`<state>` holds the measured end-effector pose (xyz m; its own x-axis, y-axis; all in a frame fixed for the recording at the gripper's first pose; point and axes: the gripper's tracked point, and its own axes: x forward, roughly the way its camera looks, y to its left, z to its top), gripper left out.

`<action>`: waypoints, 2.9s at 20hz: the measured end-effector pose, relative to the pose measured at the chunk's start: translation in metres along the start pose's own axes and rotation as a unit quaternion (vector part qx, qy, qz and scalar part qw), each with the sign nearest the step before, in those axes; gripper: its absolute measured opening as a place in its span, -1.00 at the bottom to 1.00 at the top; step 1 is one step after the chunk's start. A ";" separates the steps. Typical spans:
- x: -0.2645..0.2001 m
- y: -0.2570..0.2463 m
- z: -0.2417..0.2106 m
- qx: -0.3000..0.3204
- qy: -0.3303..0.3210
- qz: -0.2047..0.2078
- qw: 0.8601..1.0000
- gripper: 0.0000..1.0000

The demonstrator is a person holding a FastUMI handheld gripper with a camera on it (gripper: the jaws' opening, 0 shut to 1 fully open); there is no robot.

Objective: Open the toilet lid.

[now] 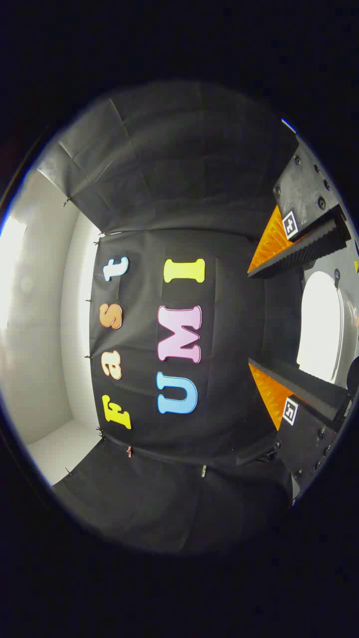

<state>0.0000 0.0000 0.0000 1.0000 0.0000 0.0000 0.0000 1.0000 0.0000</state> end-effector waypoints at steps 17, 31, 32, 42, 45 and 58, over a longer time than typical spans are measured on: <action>-0.001 0.000 -0.004 -0.023 0.008 -0.011 1.000 0.98; 0.002 -0.013 -0.020 -0.021 0.019 -0.020 0.999 0.98; 0.004 -0.017 -0.022 -0.018 0.020 -0.021 0.999 0.98; 0.047 -0.070 -0.102 0.052 0.085 -0.053 0.994 0.99; 0.057 -0.093 -0.129 0.070 0.107 -0.070 0.989 0.98; 0.091 -0.186 -0.272 0.228 0.182 -0.127 0.948 0.99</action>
<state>0.0910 -0.1862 -0.2720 0.9016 -0.1572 -0.4030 0.3235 0.8635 0.3870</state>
